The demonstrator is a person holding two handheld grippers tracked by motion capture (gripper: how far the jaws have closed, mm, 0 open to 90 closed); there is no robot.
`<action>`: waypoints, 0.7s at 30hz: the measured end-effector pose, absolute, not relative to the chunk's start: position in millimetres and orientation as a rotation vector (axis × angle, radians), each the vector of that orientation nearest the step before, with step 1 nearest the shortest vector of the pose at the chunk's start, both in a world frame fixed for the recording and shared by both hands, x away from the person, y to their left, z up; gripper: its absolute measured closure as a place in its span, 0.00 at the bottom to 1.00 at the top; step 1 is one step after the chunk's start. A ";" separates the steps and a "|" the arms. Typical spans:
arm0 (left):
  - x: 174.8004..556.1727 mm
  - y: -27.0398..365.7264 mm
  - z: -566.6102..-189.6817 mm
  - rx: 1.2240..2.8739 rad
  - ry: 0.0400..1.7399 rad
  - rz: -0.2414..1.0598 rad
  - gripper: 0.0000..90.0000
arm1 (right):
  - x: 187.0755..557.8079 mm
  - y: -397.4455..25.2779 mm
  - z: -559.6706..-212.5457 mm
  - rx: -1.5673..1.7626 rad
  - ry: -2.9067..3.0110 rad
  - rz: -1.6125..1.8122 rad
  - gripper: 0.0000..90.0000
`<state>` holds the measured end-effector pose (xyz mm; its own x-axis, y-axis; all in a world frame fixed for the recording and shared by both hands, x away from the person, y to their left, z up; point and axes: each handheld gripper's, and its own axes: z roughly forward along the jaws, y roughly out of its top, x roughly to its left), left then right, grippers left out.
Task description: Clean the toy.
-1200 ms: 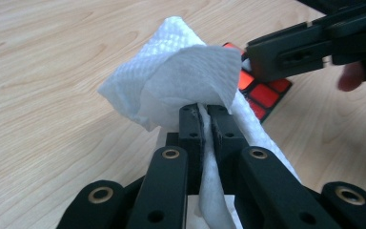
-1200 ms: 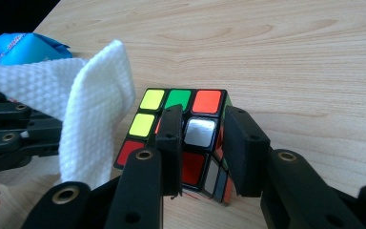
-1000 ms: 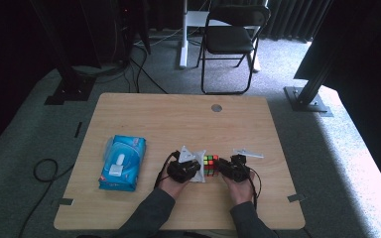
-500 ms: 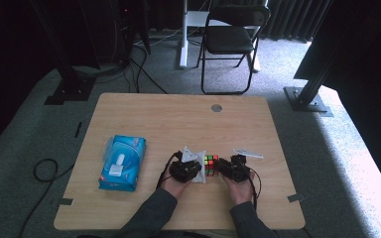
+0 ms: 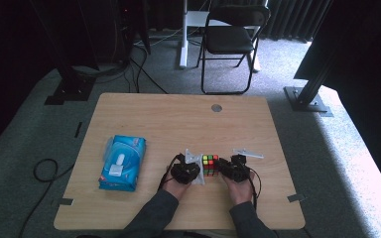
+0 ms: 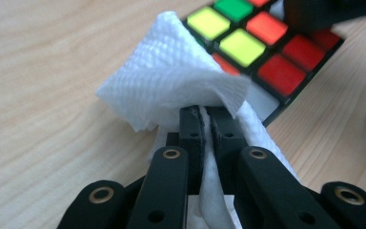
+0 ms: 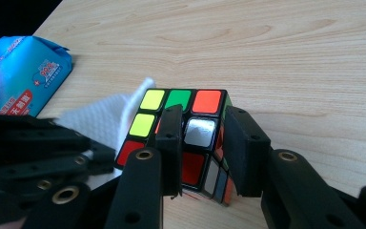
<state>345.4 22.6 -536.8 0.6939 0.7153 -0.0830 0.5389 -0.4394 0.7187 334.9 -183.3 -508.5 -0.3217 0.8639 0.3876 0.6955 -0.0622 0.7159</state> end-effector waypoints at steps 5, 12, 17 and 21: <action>345.7 21.9 -540.6 2.155 0.952 0.301 0.96 | 335.1 -183.3 -508.5 1.706 2.012 1.331 0.77; 345.5 22.2 -541.4 2.148 0.949 0.304 0.95 | 334.9 -183.2 -508.6 1.705 2.009 1.331 0.77; 344.9 22.4 -541.6 2.147 0.949 0.309 0.95 | 334.8 -183.4 -508.9 1.706 2.007 1.336 0.77; 344.1 25.1 -541.3 2.140 0.951 0.309 0.95 | 335.7 -185.2 -509.4 1.716 2.012 1.349 0.76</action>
<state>344.1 25.1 -541.3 0.6936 0.7159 -0.0801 0.5322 -0.4343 0.7267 335.7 -185.2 -509.4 -0.3217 0.8559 0.4049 0.6994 -0.0734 0.7110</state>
